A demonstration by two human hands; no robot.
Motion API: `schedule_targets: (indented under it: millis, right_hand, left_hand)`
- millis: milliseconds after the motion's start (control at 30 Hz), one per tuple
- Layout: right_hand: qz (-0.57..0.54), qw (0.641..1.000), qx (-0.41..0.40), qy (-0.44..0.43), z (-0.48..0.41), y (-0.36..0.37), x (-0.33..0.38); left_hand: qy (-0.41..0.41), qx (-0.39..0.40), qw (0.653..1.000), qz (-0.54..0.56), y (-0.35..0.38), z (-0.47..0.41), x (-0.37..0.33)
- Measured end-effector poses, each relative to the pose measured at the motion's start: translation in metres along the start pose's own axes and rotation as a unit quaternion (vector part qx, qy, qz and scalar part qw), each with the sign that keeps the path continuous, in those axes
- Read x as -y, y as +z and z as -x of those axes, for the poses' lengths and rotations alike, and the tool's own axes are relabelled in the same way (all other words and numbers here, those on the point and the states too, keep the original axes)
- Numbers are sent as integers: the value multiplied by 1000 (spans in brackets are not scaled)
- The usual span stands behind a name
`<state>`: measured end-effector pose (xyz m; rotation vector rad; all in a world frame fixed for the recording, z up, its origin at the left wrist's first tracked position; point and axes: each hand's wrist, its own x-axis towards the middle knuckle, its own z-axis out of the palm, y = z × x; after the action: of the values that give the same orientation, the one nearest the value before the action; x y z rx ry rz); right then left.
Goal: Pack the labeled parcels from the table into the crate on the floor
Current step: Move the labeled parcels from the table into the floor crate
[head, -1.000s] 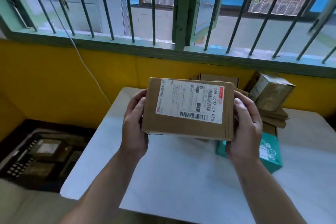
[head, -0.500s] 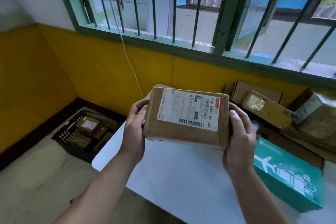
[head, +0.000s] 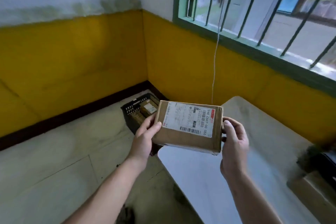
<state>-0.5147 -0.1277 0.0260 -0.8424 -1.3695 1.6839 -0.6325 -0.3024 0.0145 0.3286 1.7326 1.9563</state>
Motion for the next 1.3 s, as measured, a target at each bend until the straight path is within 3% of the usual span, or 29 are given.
schedule_targets:
  millis: [200,433,900,1200,1300]
  right_hand:
    - [52,996,56,37,-21,144,-45]
    - [83,991,70,73,-45,279,-83]
    - [117,978,-15,171,-213,403,-215]
    - [201,932,-47,298,-290,459,-314]
    - [224,917,-61,323,-307,473,-352]
  left_hand:
    - [-28,-68,997,-24,-110,-73,-23]
    - [-63,-92,993,-43,-216,-169,-42]
    - [-162,-5,974,-158,-273,-446,12]
    - [-292,34,933,-210,-294,-591,69]
    - [-315,80,919,-224,-302,-635,95]
